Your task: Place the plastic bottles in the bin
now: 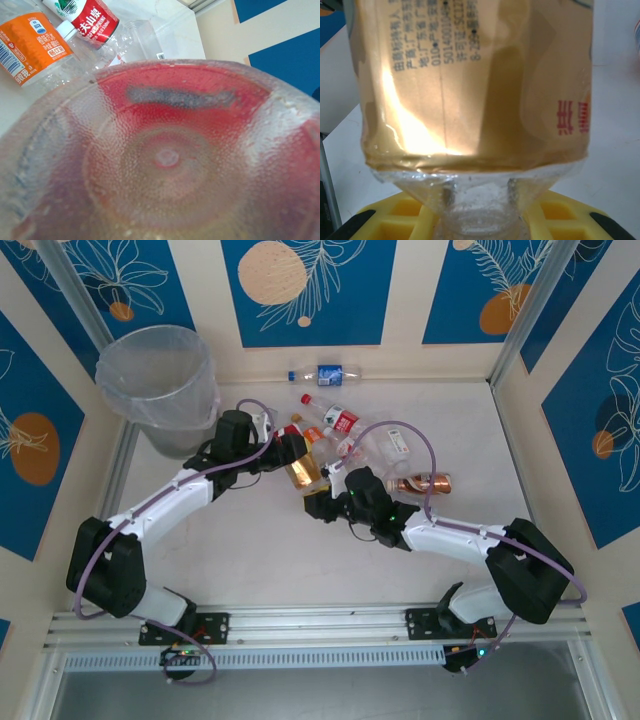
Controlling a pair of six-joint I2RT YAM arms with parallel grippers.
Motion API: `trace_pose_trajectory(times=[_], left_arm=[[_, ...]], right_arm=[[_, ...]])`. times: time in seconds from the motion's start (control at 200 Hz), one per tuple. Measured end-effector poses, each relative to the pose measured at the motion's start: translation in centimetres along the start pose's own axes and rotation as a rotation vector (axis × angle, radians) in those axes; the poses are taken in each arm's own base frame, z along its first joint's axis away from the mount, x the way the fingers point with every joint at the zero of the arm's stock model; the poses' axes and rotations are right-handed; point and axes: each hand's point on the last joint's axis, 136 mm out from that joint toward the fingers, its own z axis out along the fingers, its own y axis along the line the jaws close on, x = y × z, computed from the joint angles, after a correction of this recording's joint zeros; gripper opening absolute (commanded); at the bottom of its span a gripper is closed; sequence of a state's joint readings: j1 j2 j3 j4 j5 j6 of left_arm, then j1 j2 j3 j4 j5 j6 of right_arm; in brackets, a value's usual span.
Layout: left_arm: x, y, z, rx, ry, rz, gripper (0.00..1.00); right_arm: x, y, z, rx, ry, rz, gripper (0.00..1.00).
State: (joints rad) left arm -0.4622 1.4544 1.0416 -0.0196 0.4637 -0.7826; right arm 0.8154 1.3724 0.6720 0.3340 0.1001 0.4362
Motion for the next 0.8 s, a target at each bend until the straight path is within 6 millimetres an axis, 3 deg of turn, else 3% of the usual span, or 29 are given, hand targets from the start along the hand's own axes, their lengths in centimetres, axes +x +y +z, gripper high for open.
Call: trace_pose_trajectory(times=[0.095, 0.175, 0.25, 0.255, 0.275, 0.61, 0.8], left_arm=[[0.0, 0.0, 0.0, -0.005, 0.001, 0.008, 0.3], [-0.4, 0.2, -0.2, -0.025, -0.009, 0.021, 0.3], [-0.7, 0.1, -0.3, -0.035, -0.016, 0.029, 0.3], [-0.7, 0.1, -0.3, -0.035, -0.016, 0.03, 0.3], [-0.8, 0.0, -0.4, -0.037, -0.019, 0.033, 0.3], [-3.0, -1.1, -1.2, -0.08, -0.043, 0.094, 0.31], [-5.8, -0.8, -3.1, -0.216, -0.097, 0.176, 0.3]], right_arm=[[-0.1, 0.0, 0.0, 0.001, -0.002, 0.009, 0.53], [-0.1, -0.4, -0.1, 0.01, -0.002, 0.032, 0.63], [-0.2, -0.7, -0.2, 0.014, -0.001, 0.041, 0.87], [-0.2, -0.7, -0.3, 0.014, -0.002, 0.038, 0.94], [-0.3, -0.7, -0.3, 0.013, -0.002, 0.041, 0.99], [-1.2, -0.2, -2.3, 0.004, -0.009, 0.021, 1.0], [-2.3, -1.3, -4.0, 0.054, -0.039, 0.038, 1.0]])
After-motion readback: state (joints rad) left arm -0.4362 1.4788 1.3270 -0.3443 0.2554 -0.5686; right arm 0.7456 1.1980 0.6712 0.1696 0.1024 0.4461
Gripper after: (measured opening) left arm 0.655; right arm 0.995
